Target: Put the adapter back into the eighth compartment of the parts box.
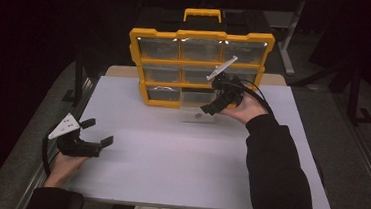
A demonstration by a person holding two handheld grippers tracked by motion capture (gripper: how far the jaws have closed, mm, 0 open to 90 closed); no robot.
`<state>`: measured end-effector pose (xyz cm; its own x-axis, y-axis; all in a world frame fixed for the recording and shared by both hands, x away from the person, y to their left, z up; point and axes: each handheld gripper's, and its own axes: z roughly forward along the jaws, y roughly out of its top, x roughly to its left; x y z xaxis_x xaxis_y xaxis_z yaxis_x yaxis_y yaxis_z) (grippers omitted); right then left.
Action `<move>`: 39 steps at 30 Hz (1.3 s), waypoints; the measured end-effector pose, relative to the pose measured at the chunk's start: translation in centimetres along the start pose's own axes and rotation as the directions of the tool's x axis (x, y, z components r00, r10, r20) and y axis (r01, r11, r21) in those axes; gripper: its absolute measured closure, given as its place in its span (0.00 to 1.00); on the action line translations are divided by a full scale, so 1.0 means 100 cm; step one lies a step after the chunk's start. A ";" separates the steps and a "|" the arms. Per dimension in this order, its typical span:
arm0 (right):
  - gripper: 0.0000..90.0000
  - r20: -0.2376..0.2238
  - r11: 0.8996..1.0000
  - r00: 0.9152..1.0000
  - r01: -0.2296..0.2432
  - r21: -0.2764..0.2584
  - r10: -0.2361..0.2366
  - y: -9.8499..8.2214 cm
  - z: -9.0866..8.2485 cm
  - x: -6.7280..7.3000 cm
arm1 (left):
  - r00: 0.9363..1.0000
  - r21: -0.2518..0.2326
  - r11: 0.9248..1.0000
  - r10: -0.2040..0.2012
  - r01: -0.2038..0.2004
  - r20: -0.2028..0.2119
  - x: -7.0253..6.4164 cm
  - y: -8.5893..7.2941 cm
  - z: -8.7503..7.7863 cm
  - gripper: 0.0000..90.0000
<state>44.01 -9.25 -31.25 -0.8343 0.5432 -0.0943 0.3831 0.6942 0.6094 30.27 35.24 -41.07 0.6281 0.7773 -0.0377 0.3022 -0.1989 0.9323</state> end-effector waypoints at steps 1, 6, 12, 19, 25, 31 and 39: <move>0.00 0.003 1.000 1.000 -0.007 -0.007 0.007 -0.002 -0.001 0.001 | 1.000 0.000 1.000 0.000 0.000 -0.001 0.000 0.000 0.000 0.00; 0.00 0.000 1.000 1.000 -0.016 -0.025 0.016 -0.011 -0.006 0.002 | 1.000 -0.002 1.000 -0.003 0.003 -0.003 0.000 0.000 0.000 0.00; 0.00 0.013 0.999 1.000 -0.024 -0.032 0.024 -0.021 -0.010 0.002 | 1.000 0.002 1.000 -0.004 0.004 -0.003 0.000 0.000 0.000 0.00; 0.00 0.012 0.998 0.999 -0.043 -0.045 0.044 -0.032 -0.014 0.000 | 1.000 0.000 1.000 -0.005 0.005 -0.002 0.000 0.000 0.000 0.00; 0.00 0.008 0.996 0.998 -0.059 -0.065 0.060 -0.044 -0.017 0.000 | 1.000 0.004 1.000 -0.006 0.006 -0.002 0.000 0.000 0.001 0.00; 0.00 0.014 0.994 0.996 -0.083 -0.075 0.084 -0.059 -0.019 0.001 | 1.000 0.004 1.000 -0.006 0.006 -0.003 0.000 0.000 0.001 0.00; 0.00 0.013 0.989 0.993 -0.113 -0.092 0.114 -0.078 -0.021 0.002 | 1.000 0.005 1.000 -0.006 0.006 -0.004 0.000 0.000 0.001 0.00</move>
<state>40.06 -15.58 -34.40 -0.7796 0.6253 -0.0345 0.4368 0.5823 0.6856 30.36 35.15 -41.15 0.6232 0.7809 -0.0421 0.3099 -0.1972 0.9301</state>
